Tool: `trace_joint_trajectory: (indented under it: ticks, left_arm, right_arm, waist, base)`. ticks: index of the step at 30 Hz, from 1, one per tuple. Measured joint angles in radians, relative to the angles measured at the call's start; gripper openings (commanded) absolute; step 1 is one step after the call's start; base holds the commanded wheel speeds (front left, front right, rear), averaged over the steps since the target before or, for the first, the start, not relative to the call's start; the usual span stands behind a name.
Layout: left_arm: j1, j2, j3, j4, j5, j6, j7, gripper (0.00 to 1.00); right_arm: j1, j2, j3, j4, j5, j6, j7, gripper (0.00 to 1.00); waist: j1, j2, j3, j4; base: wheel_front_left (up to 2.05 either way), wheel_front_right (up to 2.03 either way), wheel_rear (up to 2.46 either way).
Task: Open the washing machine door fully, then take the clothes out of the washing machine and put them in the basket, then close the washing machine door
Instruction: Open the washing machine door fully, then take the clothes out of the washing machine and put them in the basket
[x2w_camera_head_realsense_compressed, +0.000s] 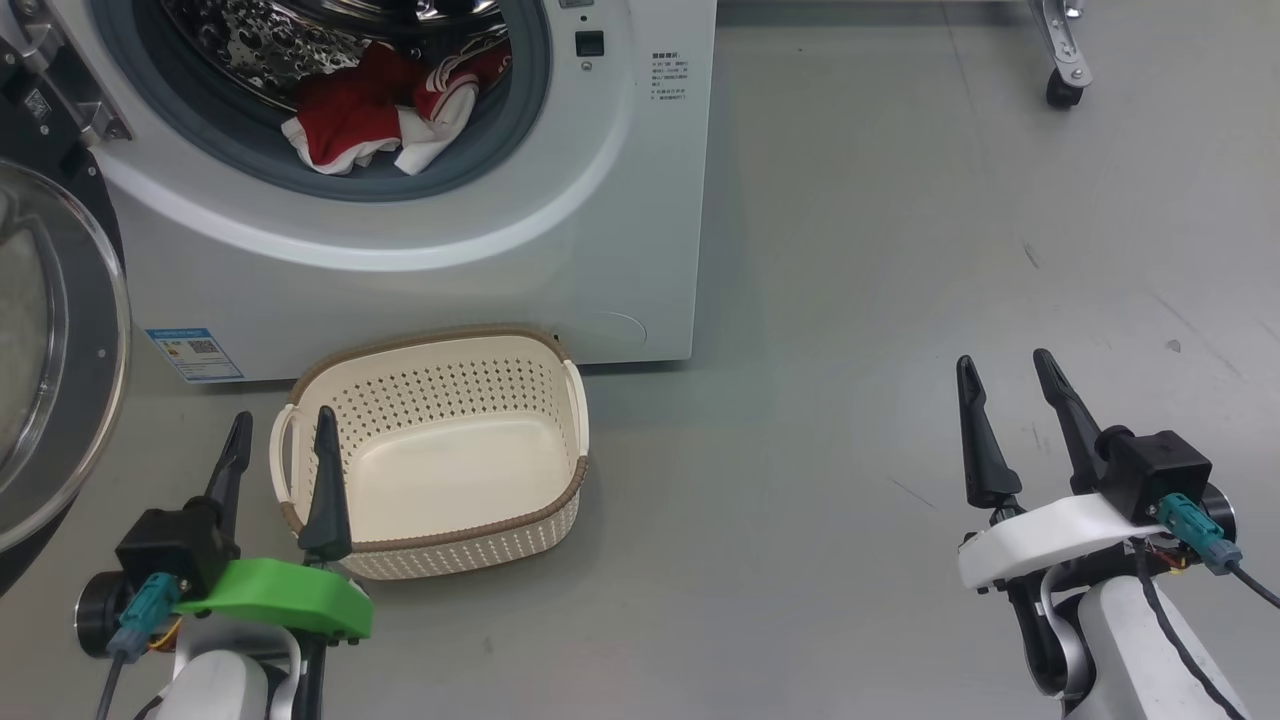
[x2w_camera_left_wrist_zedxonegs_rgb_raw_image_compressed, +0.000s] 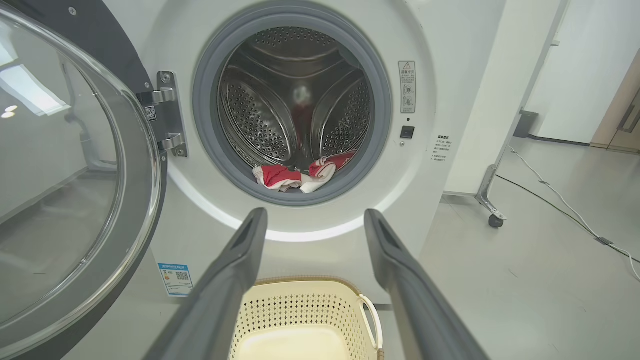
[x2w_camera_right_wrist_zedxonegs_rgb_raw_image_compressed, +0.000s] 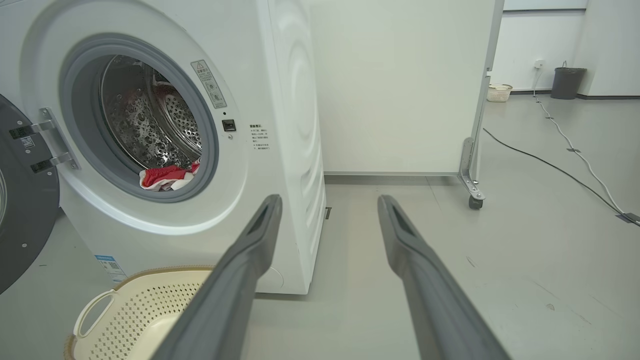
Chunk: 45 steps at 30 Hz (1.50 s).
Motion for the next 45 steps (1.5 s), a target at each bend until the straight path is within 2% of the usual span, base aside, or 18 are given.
trace_joint_trajectory:
  ticks: [45]
  left_arm:
    - [0.025, -0.005, -0.007, -0.052, 0.003, 0.002, -0.001, 1.00]
  right_arm:
    - [0.000, 0.000, 0.004, 0.001, -0.008, 0.000, -0.002, 1.00]
  waist:
    - [0.0000, 0.0000, 0.012, 0.015]
  base:
    - [0.00, 0.00, 0.00]
